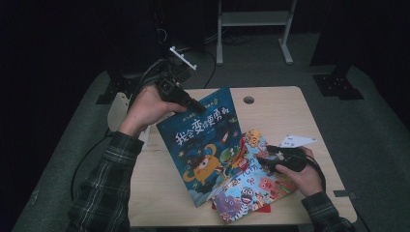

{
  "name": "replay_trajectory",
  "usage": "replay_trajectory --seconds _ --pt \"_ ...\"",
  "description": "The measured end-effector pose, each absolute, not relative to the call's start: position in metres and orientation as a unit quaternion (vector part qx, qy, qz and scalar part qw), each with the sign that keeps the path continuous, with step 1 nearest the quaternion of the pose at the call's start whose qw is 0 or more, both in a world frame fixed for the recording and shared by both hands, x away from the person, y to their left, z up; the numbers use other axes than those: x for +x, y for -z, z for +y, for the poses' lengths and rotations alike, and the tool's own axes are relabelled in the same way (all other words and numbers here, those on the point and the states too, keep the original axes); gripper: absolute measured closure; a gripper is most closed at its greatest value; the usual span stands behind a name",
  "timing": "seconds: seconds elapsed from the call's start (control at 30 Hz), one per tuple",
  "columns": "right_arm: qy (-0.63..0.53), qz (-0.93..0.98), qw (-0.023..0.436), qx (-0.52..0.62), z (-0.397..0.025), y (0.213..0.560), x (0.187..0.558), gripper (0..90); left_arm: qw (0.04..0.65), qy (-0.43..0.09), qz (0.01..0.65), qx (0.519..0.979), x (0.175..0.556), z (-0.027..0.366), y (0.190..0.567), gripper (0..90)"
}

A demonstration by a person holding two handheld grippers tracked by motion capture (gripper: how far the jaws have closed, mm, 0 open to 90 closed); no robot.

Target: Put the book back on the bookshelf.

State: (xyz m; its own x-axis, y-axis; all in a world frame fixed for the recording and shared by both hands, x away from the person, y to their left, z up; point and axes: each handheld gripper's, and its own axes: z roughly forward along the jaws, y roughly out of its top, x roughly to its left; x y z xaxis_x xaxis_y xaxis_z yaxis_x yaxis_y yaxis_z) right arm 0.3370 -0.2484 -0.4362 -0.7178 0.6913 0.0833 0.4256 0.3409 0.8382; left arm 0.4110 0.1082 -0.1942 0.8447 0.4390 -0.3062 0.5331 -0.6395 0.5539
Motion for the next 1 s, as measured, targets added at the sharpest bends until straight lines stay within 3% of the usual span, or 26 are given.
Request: replay_trajectory --seconds 0.47,1.0 --pt "-0.437 0.763 0.188 0.439 -0.304 0.45 0.356 24.9 0.332 0.077 0.254 0.905 0.407 0.101 0.184 82.8" --pt "-0.364 0.762 0.207 0.494 -0.324 0.477 0.37 19.6 0.317 0.045 0.251 0.914 0.402 0.099 0.173 82.8"
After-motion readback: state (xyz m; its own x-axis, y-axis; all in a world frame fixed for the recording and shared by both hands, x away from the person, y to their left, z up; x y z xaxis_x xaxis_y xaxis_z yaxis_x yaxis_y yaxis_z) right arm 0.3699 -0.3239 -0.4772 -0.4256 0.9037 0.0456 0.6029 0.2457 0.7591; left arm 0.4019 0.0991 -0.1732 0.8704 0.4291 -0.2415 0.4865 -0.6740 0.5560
